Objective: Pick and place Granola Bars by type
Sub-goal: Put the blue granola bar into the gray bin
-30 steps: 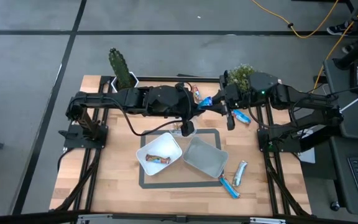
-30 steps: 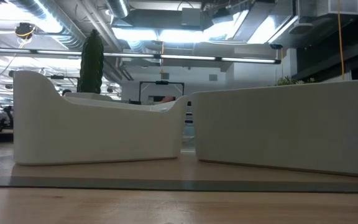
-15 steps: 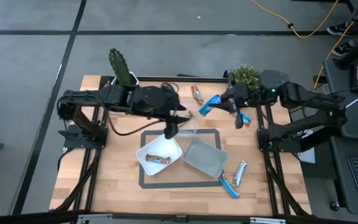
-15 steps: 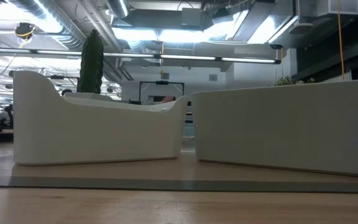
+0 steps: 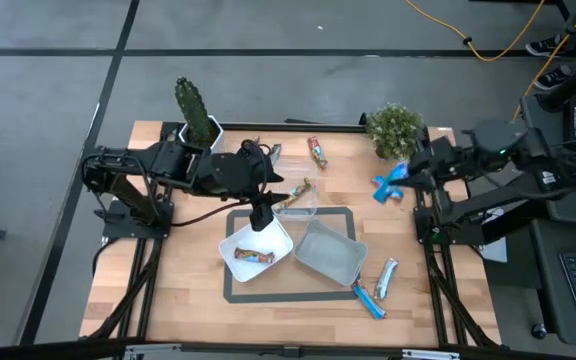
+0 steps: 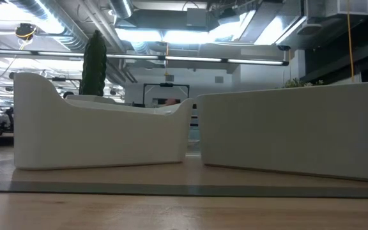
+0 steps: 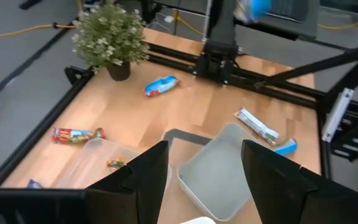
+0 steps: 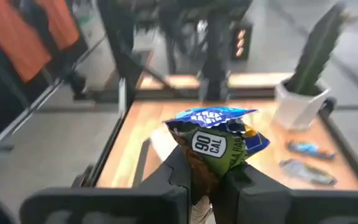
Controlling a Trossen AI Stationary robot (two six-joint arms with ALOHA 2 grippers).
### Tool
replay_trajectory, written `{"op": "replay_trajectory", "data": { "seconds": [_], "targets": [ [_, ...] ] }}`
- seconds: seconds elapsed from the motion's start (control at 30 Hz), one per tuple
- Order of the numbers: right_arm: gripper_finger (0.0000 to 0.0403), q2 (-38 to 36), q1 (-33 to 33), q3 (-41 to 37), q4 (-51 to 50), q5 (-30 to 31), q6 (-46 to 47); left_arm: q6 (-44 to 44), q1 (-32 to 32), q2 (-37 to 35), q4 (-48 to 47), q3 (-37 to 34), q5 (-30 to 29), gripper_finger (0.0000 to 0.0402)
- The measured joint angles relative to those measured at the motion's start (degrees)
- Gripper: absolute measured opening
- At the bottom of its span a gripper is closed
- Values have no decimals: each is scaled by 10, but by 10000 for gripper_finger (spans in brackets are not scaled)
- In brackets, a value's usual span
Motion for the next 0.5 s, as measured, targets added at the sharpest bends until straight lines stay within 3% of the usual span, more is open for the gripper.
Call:
{"op": "replay_trajectory", "data": {
  "seconds": [0.3,0.5],
  "targets": [
    [34,131,98,0,-50,19,73,0,3,0,0,0,-36,194],
    [33,220,105,0,-48,19,71,10,3,1,0,0,-48,194]
  ]
}}
